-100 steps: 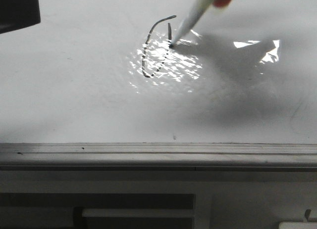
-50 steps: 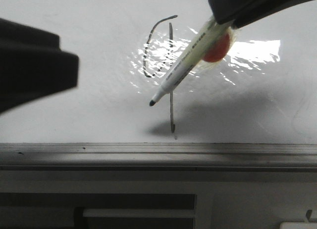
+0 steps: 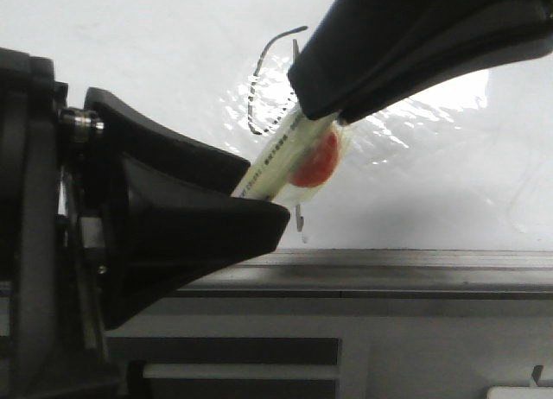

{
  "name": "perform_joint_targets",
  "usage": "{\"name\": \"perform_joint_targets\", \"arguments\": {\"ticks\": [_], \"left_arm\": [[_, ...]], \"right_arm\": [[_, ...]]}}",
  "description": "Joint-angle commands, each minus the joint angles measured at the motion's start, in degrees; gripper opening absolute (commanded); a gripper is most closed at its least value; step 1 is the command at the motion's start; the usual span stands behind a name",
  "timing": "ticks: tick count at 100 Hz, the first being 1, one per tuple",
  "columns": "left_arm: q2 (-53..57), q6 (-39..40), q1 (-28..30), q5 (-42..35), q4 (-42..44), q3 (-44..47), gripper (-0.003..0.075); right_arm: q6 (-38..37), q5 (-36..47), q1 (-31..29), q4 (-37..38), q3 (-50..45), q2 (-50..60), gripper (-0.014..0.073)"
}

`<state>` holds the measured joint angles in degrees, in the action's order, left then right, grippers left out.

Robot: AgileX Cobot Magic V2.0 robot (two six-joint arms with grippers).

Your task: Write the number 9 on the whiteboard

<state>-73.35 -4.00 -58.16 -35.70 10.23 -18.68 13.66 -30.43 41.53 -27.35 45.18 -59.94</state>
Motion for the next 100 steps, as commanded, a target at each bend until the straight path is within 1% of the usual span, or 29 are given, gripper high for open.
{"name": "perform_joint_targets", "arguments": {"ticks": [1, 5, 12, 25, 41, 45, 50, 55, 56, 57, 60, 62, 64, 70, 76, 80, 81, 91, 96, 100], "left_arm": [[0.76, 0.5, -0.46, -4.98, -0.41, -1.64, 0.0283], [0.76, 0.5, -0.46, -5.2, -0.41, -1.64, 0.0262], [0.76, 0.5, -0.46, -5.19, -0.41, -1.64, 0.0181], [0.76, 0.5, -0.46, -5.45, -0.41, -1.64, -0.0022], [0.76, 0.61, -0.46, -5.45, -0.41, -1.64, -0.002], [0.76, 0.61, -0.46, -5.45, -0.41, -1.64, -0.002], [0.76, 0.74, -0.46, -5.45, -0.41, -1.64, -0.002], [0.76, 1.21, -0.46, -5.45, -0.57, -1.64, -0.002], [0.76, 1.61, -0.46, -5.45, -0.69, -1.64, -0.002], [0.76, 1.85, -0.46, -5.45, -0.68, -1.64, -0.002], [0.76, 3.11, -0.46, -5.45, -1.5, -1.64, -0.002], [0.76, 4.0, -0.46, -5.45, -2.5, -1.64, -0.002], [0.76, 5.45, -0.46, -5.45, -4.41, -1.64, -0.002], [0.76, 8.47, -0.46, -5.45, -9.46, -1.64, -0.002], [0.76, 9.44, -0.46, -5.45, -14.93, -1.64, -0.002], [0.76, 9.55, -0.46, -5.45, -20.2, -1.64, -0.002], [0.76, 9.55, -0.46, -5.45, -20.2, -1.64, -0.002], [0.76, 9.99, -0.46, -5.32, -32.52, -1.88, -0.002], [0.76, 10.97, -0.46, -4.72, -35.22, -2.09, -0.002], [0.76, 11.36, -0.46, -4.24, -35.33, -2.39, -0.002]], "right_arm": [[0.28, 2.48, 0.15, -1.31, 2.01, 0.64, -0.0041], [0.28, 2.48, 0.15, -1.31, 2.01, 0.64, -0.0041], [0.28, 2.37, 0.15, -1.31, 2.01, 0.64, -0.0041], [0.28, 2.16, 0.15, -1.31, 2.01, 0.64, -0.0041], [0.28, 1.86, 0.15, -1.31, 2.01, 0.64, -0.0034], [0.28, 1.74, 0.15, -1.2, 2.01, 0.64, -0.0011], [0.28, 1.5, 0.15, -0.99, 2.01, 0.64, 0.0045], [0.28, 1.51, 0.15, -0.84, 2.01, 0.64, 0.0128], [0.28, 1.51, 0.15, -0.7, 2.01, 0.64, 0.0168], [0.28, 1.51, 0.15, -0.7, 2.01, 0.64, 0.0168], [0.28, 1.51, 0.15, -0.54, 2.01, 0.64, 0.0235], [0.28, 1.51, 0.15, -0.54, 2.01, 0.64, 0.026], [0.28, 1.51, 0.15, -0.54, 2.01, 0.64, 0.0306], [0.28, 1.51, 0.15, -0.54, 2.01, 0.64, 0.0372], [0.28, 1.51, 0.15, -0.54, 2.01, 0.64, 0.038], [0.28, 1.38, 0.15, -0.54, 2.01, 0.64, 0.0378], [0.28, 1.38, 0.15, -0.54, 2.01, 0.64, 0.0378], [0.28, 1.17, 0.15, -0.54, 2.01, 0.64, 0.0378], [0.28, 1.13, 0.15, -0.54, 2.01, 0.64, 0.0378], [0.28, 1.13, 0.15, -0.54, 2.01, 0.64, 0.0378]]}}
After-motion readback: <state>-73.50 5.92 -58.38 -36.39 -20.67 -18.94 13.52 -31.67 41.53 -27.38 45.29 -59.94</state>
